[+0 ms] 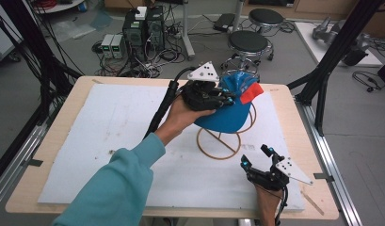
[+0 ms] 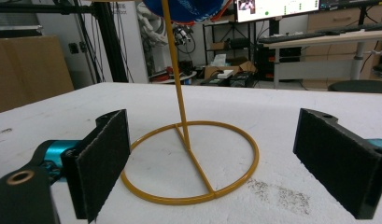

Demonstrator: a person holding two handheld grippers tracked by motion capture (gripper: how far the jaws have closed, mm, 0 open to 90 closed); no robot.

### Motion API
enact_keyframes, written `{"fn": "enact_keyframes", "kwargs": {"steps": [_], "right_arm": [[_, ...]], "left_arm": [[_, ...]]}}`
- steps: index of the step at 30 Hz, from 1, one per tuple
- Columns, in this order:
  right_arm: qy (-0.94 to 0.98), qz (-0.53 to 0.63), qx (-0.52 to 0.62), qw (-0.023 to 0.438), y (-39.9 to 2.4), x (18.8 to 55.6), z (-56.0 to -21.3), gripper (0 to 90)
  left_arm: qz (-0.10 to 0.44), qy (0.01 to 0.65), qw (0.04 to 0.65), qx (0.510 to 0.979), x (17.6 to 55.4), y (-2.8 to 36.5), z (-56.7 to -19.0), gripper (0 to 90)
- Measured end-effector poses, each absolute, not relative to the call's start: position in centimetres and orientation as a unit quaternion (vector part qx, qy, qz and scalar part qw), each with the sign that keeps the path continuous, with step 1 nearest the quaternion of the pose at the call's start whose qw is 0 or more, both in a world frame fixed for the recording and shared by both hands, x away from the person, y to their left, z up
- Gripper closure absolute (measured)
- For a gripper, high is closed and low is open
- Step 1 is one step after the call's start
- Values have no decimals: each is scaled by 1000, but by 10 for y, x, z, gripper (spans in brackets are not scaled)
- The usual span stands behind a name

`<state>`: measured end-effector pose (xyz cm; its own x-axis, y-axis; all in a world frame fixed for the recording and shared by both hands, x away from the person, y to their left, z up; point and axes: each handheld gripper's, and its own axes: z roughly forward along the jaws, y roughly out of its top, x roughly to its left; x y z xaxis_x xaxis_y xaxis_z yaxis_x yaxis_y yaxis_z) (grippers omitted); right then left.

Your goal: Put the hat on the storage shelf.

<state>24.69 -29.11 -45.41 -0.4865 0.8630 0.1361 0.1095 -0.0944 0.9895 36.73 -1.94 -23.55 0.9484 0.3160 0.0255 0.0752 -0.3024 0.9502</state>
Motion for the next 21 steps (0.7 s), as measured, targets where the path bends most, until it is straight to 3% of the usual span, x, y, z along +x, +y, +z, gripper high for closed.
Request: {"fn": "enact_keyframes", "kwargs": {"steps": [21], "right_arm": [[601, 619, 403, 307, -291, 247, -454, 100]], "left_arm": [[100, 112, 561, 814, 354, -22, -238, 841]]}}
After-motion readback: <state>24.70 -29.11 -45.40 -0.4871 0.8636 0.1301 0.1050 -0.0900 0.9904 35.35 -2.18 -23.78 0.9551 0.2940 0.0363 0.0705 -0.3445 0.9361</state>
